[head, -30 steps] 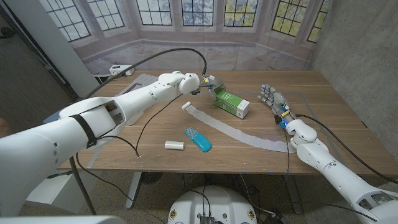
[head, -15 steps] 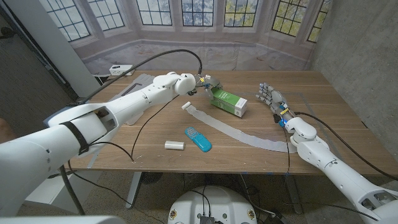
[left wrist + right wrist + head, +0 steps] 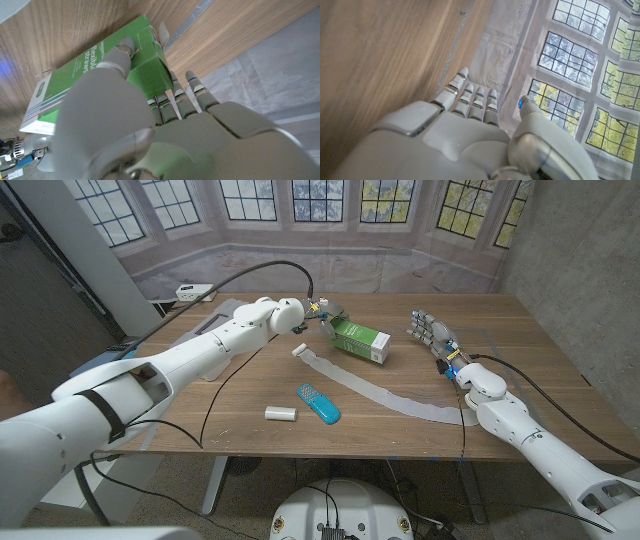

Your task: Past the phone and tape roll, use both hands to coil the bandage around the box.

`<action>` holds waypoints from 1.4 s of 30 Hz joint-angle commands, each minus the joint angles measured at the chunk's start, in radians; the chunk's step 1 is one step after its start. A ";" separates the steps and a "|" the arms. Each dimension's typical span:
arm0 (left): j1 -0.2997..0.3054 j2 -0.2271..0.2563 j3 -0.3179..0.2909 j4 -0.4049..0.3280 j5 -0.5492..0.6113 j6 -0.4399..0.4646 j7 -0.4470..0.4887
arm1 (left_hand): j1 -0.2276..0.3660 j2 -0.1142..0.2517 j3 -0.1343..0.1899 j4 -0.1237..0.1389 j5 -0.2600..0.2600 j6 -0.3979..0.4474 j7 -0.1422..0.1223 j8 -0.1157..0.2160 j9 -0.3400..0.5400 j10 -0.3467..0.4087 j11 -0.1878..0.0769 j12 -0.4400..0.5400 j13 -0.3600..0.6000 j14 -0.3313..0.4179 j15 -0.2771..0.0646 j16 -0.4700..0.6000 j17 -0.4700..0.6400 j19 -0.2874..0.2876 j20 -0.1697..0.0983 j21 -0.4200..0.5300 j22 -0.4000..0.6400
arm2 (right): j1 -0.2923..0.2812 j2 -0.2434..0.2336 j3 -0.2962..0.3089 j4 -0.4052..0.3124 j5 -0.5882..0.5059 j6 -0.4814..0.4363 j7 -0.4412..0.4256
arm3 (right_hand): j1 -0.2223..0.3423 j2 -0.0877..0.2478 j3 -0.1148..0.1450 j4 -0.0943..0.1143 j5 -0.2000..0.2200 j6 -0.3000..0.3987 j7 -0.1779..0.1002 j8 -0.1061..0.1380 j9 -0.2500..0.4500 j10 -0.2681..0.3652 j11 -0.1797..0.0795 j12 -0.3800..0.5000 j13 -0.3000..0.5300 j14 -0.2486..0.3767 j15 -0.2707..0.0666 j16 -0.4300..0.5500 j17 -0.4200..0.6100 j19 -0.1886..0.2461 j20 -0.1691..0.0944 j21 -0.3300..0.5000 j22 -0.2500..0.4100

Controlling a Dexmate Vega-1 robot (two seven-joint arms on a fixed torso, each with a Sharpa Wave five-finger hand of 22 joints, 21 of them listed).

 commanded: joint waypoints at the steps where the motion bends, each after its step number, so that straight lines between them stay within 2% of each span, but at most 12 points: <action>1: 0.066 0.070 -0.070 -0.116 -0.004 0.057 -0.012 | 0.009 0.018 -0.002 0.001 0.006 0.034 0.014 0.022 0.018 0.014 0.000 0.007 0.009 0.008 0.002 0.009 0.008 0.012 0.000 0.001 0.001 | 0.037 -0.008 -0.026 -0.006 -0.026 -0.033 0.012 | -0.008 0.000 0.000 -0.007 0.000 0.001 0.007 0.001 0.004 0.005 0.002 0.001 0.003 0.004 -0.043 0.006 0.004 0.009 -0.034 0.000 0.005; 12: 0.129 0.134 -0.138 -0.219 -0.008 0.115 -0.018 | 0.009 0.018 -0.004 0.000 0.009 0.035 0.013 0.035 0.024 0.020 -0.006 0.012 0.019 0.016 -0.004 0.010 0.015 0.012 0.000 0.000 0.002 | 0.082 0.000 -0.057 0.031 -0.054 -0.046 0.038 | -0.008 0.000 0.001 -0.009 0.000 0.002 0.007 0.001 0.004 0.004 0.000 0.001 0.003 0.004 -0.044 0.007 0.005 0.009 -0.034 0.000 0.005; 23: 0.201 0.173 -0.215 -0.295 -0.039 0.187 0.022 | 0.009 0.020 -0.003 -0.001 0.011 0.034 0.013 0.046 0.029 0.024 -0.005 0.016 0.028 0.022 -0.007 0.009 0.022 0.010 -0.003 -0.002 0.002 | 0.111 0.005 -0.089 0.042 -0.082 -0.069 0.054 | -0.008 0.001 0.001 -0.010 0.000 0.002 0.005 0.001 0.004 0.005 0.002 0.001 0.003 0.004 -0.044 0.007 0.005 0.009 -0.035 0.000 0.005; 36: 0.265 0.212 -0.288 -0.344 -0.097 0.248 0.083 | 0.006 0.020 0.000 -0.001 0.015 0.035 0.015 0.057 0.030 0.025 -0.008 0.019 0.038 0.026 -0.007 0.005 0.028 0.009 -0.003 -0.004 0.002 | 0.144 0.005 -0.128 0.034 -0.133 -0.109 0.047 | -0.004 0.001 0.004 -0.015 0.000 0.001 0.005 0.000 0.005 0.004 -0.003 0.001 0.003 0.003 -0.043 0.007 0.004 0.009 -0.035 0.000 0.005; 42: 0.287 0.225 -0.319 -0.360 -0.128 0.268 0.114 | 0.004 0.020 0.001 0.001 0.016 0.040 0.015 0.063 0.029 0.027 -0.007 0.021 0.042 0.028 -0.009 0.004 0.031 0.009 -0.004 -0.005 0.002 | 0.160 0.001 -0.142 0.018 -0.161 -0.121 0.043 | 0.000 0.001 0.005 -0.021 0.000 0.001 0.008 0.001 0.005 0.006 0.005 0.002 0.003 0.006 -0.039 0.007 0.003 0.013 -0.030 0.002 0.005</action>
